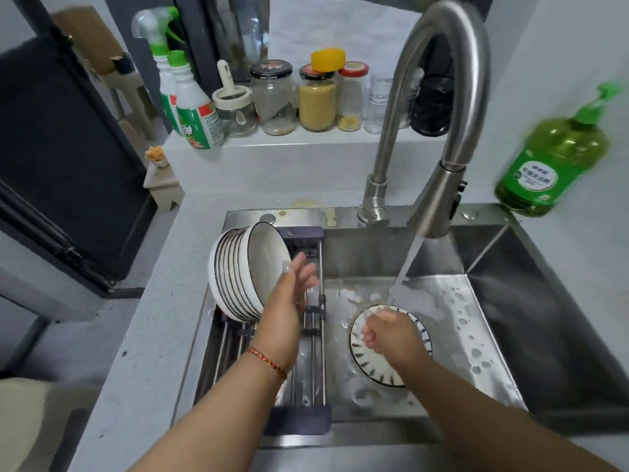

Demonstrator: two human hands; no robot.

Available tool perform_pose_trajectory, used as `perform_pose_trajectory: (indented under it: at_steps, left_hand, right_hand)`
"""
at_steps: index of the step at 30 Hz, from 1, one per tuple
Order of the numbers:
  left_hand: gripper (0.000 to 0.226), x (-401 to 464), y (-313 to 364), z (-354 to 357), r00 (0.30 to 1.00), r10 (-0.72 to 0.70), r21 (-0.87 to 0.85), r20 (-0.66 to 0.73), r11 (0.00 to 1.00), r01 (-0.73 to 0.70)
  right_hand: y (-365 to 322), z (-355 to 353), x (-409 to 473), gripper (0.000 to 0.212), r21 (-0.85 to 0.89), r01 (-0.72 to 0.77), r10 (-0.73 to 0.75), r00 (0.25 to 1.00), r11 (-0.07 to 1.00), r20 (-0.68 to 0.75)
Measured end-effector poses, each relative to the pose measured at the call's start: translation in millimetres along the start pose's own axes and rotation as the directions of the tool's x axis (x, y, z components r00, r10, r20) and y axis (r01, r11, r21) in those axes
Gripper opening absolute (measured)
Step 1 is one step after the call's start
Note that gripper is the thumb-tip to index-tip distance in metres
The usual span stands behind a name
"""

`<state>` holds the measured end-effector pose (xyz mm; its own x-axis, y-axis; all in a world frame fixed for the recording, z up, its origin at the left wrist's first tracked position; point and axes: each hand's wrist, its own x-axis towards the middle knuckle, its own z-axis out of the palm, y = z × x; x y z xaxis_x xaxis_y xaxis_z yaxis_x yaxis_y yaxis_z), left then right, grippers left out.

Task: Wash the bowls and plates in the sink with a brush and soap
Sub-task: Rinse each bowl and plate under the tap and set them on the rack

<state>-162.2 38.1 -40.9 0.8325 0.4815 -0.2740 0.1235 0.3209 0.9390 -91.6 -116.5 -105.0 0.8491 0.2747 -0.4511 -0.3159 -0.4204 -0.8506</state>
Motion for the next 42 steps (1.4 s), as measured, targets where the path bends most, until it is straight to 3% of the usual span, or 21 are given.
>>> perform_pose_trajectory:
  at_steps: [2,6,12,14,18,21,25,31,36,42]
  left_hand:
    - [0.043,-1.5,-14.5,14.6,0.995,-0.098,-0.057,0.022,0.993,0.099]
    - [0.032,-7.6,-38.6,32.4,0.974,-0.225,-0.076,0.008,0.971,0.225]
    - [0.033,-13.8,-66.4,46.2,0.934,-0.356,-0.045,0.010,0.933,0.356]
    - [0.032,-14.7,-72.8,48.0,0.925,-0.379,-0.034,0.006,0.925,0.379]
    - [0.031,-14.4,-82.4,53.1,0.917,-0.398,-0.021,-0.012,0.917,0.398]
    - [0.032,-12.0,-86.7,54.5,0.911,-0.413,-0.034,-0.025,0.911,0.412]
    - [0.031,-7.9,-92.9,54.6,0.906,-0.421,-0.040,-0.051,0.907,0.419]
    - [0.028,-4.7,-97.6,56.3,0.895,-0.437,-0.059,-0.087,0.899,0.434]
    - [0.027,-3.2,-100.9,56.4,0.881,-0.457,-0.082,-0.126,0.889,0.450]
    - [0.022,-4.5,-102.7,55.2,0.865,-0.469,-0.046,-0.178,0.882,0.469]
  right_hand:
    - [31.9,-32.3,18.2,0.031,-0.013,-0.149,0.148,0.985,0.989,-0.084]
    - [75.6,-78.7,44.8,0.024,-0.213,-0.364,0.347,0.931,0.907,-0.113]
    - [110.0,-97.5,71.9,0.029,-0.437,-0.527,0.511,0.844,0.729,-0.166]
    - [115.9,-95.7,76.8,0.028,-0.424,-0.601,0.590,0.788,0.678,-0.173]
    - [119.2,-86.2,89.8,0.022,-0.492,-0.538,0.571,0.815,0.685,-0.097]
    - [125.5,-76.6,99.1,0.032,-0.527,-0.573,0.622,0.776,0.628,-0.102]
    - [132.8,-73.6,110.6,0.030,-0.483,-0.630,0.656,0.741,0.608,-0.142]
    - [136.0,-79.9,110.8,0.031,-0.477,-0.567,0.615,0.786,0.672,-0.068]
    - [122.7,-87.8,101.3,0.023,-0.402,-0.442,0.452,0.889,0.802,-0.076]
    - [86.1,-97.5,83.4,0.015,-0.080,-0.407,0.406,0.913,0.910,-0.034]
